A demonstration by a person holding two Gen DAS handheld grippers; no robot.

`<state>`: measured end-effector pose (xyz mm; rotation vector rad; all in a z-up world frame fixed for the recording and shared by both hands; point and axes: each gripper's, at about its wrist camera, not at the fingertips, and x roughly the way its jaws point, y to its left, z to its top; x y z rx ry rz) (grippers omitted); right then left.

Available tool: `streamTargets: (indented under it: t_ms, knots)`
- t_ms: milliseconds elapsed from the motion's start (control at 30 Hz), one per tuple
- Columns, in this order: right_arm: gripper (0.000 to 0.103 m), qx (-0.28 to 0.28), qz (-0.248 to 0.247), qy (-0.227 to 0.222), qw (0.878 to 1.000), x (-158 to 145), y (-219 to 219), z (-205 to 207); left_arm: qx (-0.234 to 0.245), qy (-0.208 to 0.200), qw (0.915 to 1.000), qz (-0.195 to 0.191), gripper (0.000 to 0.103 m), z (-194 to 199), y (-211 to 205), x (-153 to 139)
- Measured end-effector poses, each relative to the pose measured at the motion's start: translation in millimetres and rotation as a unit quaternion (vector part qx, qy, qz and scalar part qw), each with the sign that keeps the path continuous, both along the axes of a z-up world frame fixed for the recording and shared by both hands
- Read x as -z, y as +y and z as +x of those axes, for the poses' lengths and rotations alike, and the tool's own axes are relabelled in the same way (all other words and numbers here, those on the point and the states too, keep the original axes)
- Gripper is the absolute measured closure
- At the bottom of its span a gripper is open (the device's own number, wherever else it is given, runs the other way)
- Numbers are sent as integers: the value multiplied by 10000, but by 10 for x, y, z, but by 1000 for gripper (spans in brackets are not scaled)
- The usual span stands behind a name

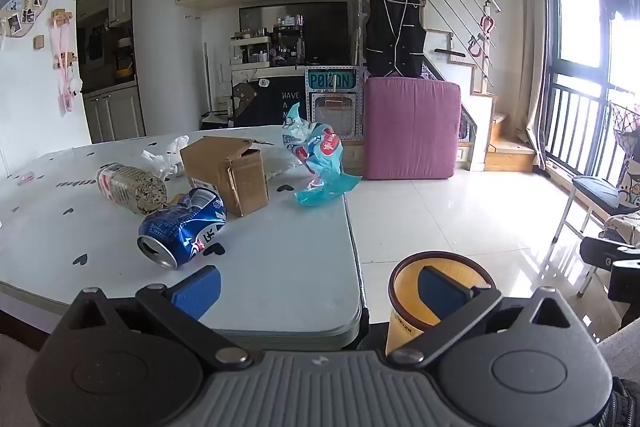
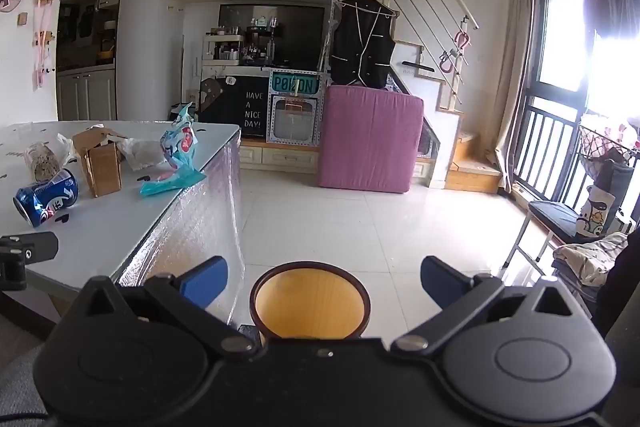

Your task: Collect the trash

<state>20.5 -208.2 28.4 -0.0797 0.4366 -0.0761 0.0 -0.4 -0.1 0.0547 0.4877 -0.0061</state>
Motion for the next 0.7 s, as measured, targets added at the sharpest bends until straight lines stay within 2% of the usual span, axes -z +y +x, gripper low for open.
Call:
streamTargets:
  t_ms: [700]
  knots:
    - [0,2,-7,33,10000,9,-1,14,4,14,10000,-58,0,0,4,-2]
